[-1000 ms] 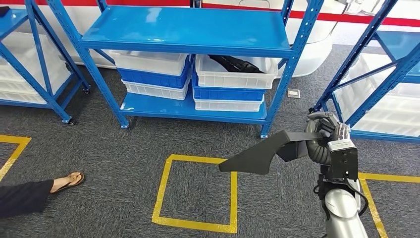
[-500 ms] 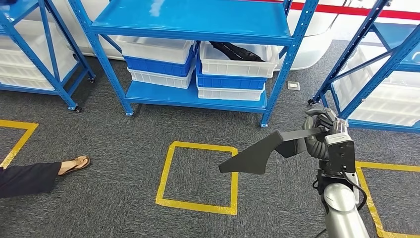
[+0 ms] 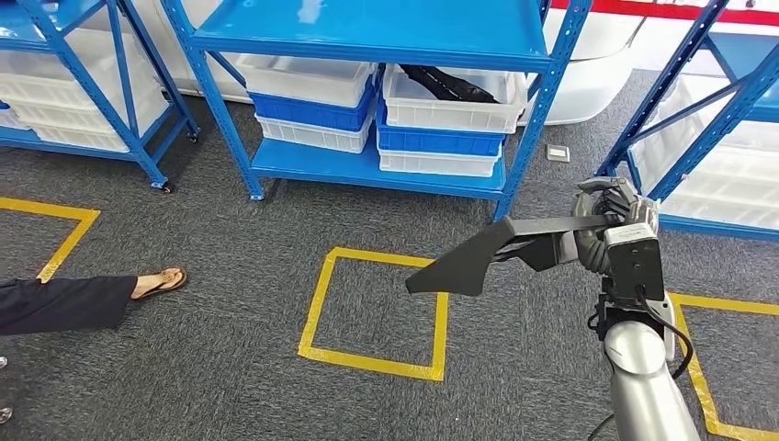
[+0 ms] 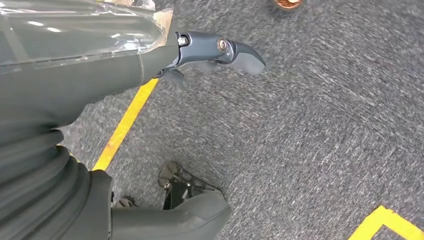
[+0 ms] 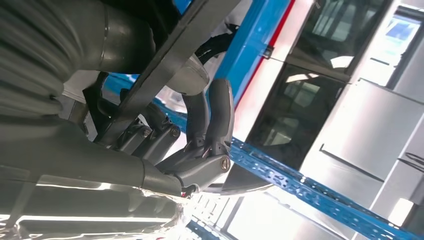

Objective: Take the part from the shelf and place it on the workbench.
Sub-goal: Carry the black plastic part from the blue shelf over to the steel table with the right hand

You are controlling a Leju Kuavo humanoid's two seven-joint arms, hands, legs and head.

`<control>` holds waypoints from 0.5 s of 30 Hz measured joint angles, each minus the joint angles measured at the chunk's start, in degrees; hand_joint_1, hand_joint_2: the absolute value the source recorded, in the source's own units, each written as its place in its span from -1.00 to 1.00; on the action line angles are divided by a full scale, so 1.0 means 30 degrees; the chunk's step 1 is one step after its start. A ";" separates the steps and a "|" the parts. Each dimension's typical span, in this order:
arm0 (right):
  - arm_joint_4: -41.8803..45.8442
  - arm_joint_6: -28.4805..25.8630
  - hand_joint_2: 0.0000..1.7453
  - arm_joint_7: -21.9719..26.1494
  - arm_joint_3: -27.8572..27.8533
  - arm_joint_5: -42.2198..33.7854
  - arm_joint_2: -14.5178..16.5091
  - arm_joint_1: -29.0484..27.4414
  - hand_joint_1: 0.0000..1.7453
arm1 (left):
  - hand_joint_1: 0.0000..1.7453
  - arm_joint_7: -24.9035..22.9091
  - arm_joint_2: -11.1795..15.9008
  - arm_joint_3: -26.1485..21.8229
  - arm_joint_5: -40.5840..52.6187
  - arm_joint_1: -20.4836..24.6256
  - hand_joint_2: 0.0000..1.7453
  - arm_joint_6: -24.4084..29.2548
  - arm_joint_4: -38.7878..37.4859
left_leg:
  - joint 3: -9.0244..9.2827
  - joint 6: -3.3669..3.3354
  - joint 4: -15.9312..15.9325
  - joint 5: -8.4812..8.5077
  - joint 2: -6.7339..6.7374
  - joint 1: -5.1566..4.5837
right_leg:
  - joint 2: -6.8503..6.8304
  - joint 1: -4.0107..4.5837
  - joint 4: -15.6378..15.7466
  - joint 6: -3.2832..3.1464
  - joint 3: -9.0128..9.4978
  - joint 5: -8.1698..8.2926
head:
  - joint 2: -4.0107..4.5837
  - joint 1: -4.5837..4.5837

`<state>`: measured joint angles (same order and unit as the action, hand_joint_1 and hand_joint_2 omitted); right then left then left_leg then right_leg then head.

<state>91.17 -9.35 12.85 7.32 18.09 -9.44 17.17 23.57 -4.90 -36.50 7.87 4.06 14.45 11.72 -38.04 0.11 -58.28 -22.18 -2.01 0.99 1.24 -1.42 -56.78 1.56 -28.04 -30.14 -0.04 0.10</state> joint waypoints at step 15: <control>-0.0918 -0.0512 1.00 -0.1903 0.0692 0.3720 0.0619 0.2744 1.00 | -1.00 0.0667 0.0189 -0.1093 -0.0515 -0.0009 1.00 0.0561 0.0005 | 0.1131 -0.0628 0.0107 -0.0860 0.1259 -0.0242 | -0.1789 0.0535 -0.0256 -0.0270 -0.0502 0.0227 | 0.0000 0.0073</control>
<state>88.41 -10.88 7.15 9.40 29.25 -7.58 25.40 25.57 -4.33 -39.78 6.32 4.04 16.13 11.74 -34.64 -1.77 -57.96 -24.76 1.77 0.26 -4.13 0.18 -57.55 0.75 -29.54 -29.46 -0.04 0.32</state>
